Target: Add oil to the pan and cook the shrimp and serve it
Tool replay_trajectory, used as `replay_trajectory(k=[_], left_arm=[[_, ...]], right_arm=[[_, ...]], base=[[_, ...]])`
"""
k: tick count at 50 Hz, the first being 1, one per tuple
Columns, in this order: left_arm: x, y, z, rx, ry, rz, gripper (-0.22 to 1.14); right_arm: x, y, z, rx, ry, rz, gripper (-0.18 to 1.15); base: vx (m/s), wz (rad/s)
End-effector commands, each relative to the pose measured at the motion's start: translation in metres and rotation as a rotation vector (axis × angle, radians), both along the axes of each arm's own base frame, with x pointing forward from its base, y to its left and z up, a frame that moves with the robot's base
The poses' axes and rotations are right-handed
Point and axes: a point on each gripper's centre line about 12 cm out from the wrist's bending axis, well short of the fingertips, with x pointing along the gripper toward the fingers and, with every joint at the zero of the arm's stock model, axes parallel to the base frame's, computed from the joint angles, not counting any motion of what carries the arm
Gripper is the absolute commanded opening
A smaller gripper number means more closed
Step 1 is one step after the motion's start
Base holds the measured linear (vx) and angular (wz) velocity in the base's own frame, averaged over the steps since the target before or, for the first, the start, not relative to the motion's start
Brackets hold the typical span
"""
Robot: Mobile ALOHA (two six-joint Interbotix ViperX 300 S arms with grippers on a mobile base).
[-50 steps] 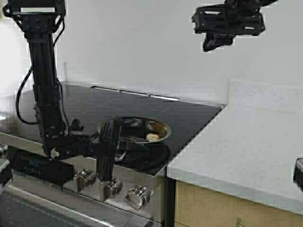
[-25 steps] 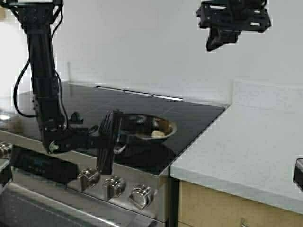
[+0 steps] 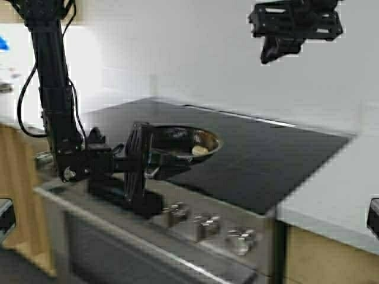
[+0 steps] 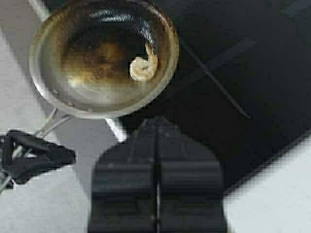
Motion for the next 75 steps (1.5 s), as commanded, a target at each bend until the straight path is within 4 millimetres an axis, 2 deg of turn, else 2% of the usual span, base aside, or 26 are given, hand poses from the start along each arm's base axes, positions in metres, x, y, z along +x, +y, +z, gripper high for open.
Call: replay_trajectory(k=[1,14,33,40,48,60,75], left_arm=[[0.017,-0.003,0.041,-0.059,-0.117,0.015,0.03],[0.019,0.007,0.045,-0.059,-0.116,0.036,0.03],[0.020,0.033,0.044,-0.041,-0.097,0.068,0.03],[0.021,0.034,0.046,-0.042,-0.101,0.061,0.03],[0.017,0.034,0.048,-0.041,-0.096,0.060,0.03],[0.012,0.036,0.055,-0.041,-0.096,0.059,0.03],[0.015,0.035,0.073,-0.055,-0.139,0.056,0.03]], right_arm=[[0.007,0.004,0.018,0.024,-0.041,0.001,0.05],[0.007,0.004,0.016,0.032,-0.028,-0.005,0.05],[0.010,0.006,0.018,0.035,-0.026,-0.005,0.05],[0.016,0.009,0.020,0.036,-0.033,-0.004,0.05],[0.017,0.009,0.012,0.025,-0.011,-0.005,0.05],[0.017,0.010,0.009,0.021,-0.002,-0.004,0.05],[0.017,0.010,0.010,0.029,0.013,-0.006,0.05]], base=[[-0.07,0.49],[-0.06,0.47],[-0.04,0.40],[-0.03,0.42],[-0.03,0.38],[0.00,0.38],[0.02,0.55]])
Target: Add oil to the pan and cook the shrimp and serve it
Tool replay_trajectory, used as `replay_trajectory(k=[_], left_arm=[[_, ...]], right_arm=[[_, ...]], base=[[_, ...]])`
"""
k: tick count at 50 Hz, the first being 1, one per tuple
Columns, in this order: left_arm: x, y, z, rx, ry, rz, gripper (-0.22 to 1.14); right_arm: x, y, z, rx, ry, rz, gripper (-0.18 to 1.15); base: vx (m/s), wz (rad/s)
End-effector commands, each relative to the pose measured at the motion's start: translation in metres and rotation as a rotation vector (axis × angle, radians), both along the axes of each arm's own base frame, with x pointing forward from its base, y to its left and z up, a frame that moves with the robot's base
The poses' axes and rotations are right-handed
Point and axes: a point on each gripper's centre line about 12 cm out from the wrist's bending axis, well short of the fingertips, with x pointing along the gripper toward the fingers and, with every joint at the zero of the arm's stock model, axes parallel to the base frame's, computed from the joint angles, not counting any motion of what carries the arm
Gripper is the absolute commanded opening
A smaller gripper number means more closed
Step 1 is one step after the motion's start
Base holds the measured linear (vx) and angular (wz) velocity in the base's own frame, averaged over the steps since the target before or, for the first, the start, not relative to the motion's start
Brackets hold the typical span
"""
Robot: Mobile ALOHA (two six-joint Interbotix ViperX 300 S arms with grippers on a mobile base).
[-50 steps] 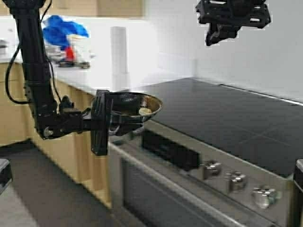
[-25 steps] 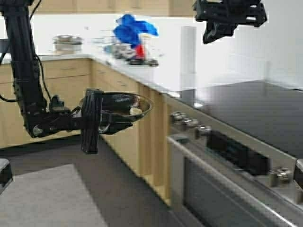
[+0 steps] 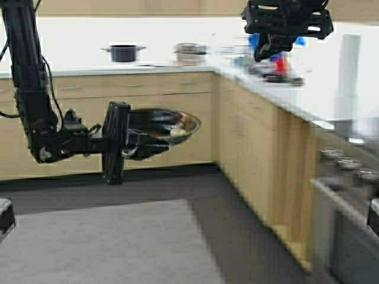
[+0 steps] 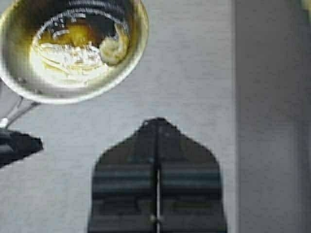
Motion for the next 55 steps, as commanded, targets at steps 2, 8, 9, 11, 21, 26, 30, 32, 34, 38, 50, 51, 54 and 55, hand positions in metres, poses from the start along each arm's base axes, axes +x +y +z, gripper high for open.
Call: replay_trajectory(k=[2,8,9,11,21,26,30,32,34,38,50,51,54,55], left_arm=[[0.011,-0.003,0.039,-0.048,-0.124,-0.003,0.03],[0.011,-0.003,0.042,-0.051,-0.128,-0.003,0.03],[0.011,-0.003,0.043,-0.050,-0.128,-0.003,0.03],[0.010,-0.003,0.043,-0.050,-0.127,-0.003,0.03],[0.001,0.000,0.043,-0.044,-0.107,-0.003,0.03],[0.000,0.000,0.041,-0.040,-0.100,-0.003,0.03],[-0.001,0.001,0.041,-0.041,-0.096,-0.003,0.03],[-0.002,0.001,0.041,-0.041,-0.095,-0.003,0.03],[-0.004,0.001,0.040,-0.040,-0.091,-0.003,0.03],[-0.005,0.002,0.040,-0.038,-0.087,-0.001,0.03],[-0.004,0.002,0.046,-0.044,-0.101,-0.003,0.03],[-0.004,0.002,0.047,-0.044,-0.103,-0.001,0.03],[-0.004,0.002,0.049,-0.045,-0.107,-0.001,0.03],[-0.004,0.002,0.050,-0.045,-0.107,0.000,0.03]], right_arm=[[0.003,0.003,0.011,0.020,-0.011,0.000,0.05],[0.000,0.002,0.009,0.015,-0.001,0.004,0.05],[0.000,0.002,0.009,0.015,0.001,0.004,0.05],[0.000,0.002,0.009,0.015,0.001,0.004,0.05],[0.001,0.003,0.012,0.017,-0.003,0.005,0.05],[0.001,0.003,0.013,0.019,-0.004,0.005,0.05],[0.002,0.004,0.016,0.023,-0.006,0.006,0.05],[0.002,0.004,0.017,0.023,-0.006,0.008,0.05],[0.001,0.004,0.016,0.018,-0.004,0.011,0.05],[0.002,0.004,0.016,0.018,-0.005,0.010,0.05],[0.002,0.004,0.008,0.005,0.006,0.011,0.05],[0.002,0.004,0.007,0.004,0.009,0.011,0.05],[0.002,0.003,0.007,0.003,0.010,0.011,0.05],[0.002,0.003,0.007,0.005,0.009,0.010,0.05]], base=[[0.03,0.65],[0.04,0.62],[0.05,0.59],[0.04,0.56],[0.03,0.47],[0.03,0.48],[0.03,0.50],[0.03,0.51],[0.03,0.50],[0.03,0.48],[0.03,0.43],[0.03,0.42],[0.03,0.43],[0.04,0.45]])
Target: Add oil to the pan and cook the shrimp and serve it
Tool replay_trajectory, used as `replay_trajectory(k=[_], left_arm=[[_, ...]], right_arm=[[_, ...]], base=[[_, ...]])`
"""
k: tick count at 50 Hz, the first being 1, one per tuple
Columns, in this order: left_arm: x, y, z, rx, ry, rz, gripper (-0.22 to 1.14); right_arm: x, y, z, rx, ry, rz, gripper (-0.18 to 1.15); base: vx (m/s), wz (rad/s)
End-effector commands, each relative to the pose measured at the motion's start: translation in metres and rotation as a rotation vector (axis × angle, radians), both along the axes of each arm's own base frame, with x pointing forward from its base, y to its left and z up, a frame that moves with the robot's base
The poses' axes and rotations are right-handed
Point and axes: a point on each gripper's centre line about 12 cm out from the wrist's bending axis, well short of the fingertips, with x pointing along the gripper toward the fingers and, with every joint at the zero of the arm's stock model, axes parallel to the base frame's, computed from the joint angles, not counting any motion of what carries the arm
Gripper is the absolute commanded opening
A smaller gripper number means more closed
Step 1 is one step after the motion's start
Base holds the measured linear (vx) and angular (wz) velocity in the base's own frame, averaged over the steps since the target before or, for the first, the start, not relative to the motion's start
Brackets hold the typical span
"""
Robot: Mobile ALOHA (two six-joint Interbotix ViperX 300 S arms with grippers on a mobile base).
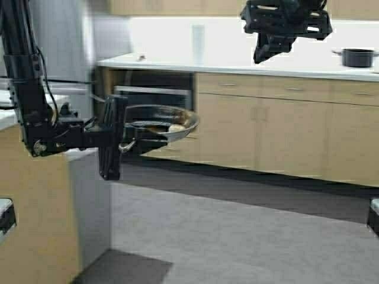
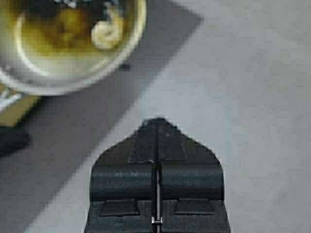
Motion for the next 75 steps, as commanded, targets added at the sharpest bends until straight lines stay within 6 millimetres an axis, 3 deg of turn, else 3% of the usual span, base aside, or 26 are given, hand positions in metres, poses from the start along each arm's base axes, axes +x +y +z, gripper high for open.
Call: replay_trajectory(k=[1,30,75], left_arm=[[0.010,0.000,0.035,-0.047,-0.112,0.007,0.03],[0.007,-0.002,0.059,-0.057,-0.168,-0.015,0.03],[-0.002,-0.002,0.055,-0.044,-0.153,-0.042,0.03]], right_arm=[[0.001,0.003,0.008,0.011,-0.026,0.004,0.05],[-0.001,0.004,0.018,0.026,-0.045,0.009,0.05],[0.003,0.006,0.009,0.013,-0.032,0.009,0.05]], base=[[0.04,0.46],[0.06,0.55],[0.05,0.38]])
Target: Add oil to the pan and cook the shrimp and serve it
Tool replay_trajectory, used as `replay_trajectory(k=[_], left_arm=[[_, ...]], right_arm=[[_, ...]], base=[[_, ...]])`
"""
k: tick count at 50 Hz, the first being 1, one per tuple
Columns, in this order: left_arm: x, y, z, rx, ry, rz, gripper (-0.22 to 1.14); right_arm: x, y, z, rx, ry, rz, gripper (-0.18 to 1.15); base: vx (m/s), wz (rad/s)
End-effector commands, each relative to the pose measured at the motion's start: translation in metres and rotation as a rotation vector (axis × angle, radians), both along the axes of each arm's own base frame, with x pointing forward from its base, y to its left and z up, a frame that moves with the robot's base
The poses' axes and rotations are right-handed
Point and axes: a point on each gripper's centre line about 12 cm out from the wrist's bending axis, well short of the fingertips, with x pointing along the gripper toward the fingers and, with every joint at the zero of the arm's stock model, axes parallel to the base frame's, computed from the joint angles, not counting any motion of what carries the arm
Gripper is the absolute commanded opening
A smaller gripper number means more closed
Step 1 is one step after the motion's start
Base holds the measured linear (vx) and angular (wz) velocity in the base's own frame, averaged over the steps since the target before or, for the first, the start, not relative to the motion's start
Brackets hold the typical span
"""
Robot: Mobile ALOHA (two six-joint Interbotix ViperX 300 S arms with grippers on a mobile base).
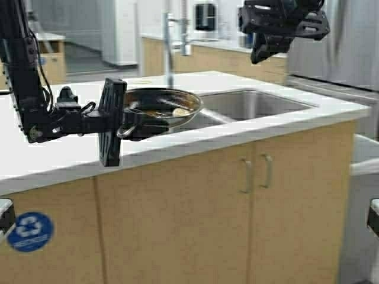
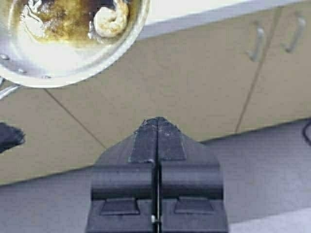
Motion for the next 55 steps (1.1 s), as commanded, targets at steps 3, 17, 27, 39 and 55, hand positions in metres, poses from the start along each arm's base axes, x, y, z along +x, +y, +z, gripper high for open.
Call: replay_trajectory(k=[3,17,27,39,55], left_arm=[[0.005,-0.001,0.030,-0.040,-0.106,-0.002,0.03],[0.011,-0.002,0.046,-0.057,-0.151,-0.002,0.03],[0.021,-0.004,0.061,-0.067,-0.165,0.011,0.03],[0.019,-0.002,0.079,-0.058,-0.157,0.024,0.04],[0.000,0.006,0.112,-0.011,-0.141,0.056,0.04]], right_arm=[[0.003,0.002,0.007,0.011,-0.028,0.001,0.05],[0.004,0.002,0.008,0.011,-0.032,0.001,0.05],[0.003,0.002,0.007,0.010,-0.028,0.001,0.05],[0.003,0.002,0.007,0.012,-0.026,-0.001,0.05],[0.002,0.002,0.006,0.011,-0.021,-0.001,0.05]], base=[[0.04,0.36],[0.06,0.45],[0.04,0.48],[0.03,0.38],[0.00,0.25]])
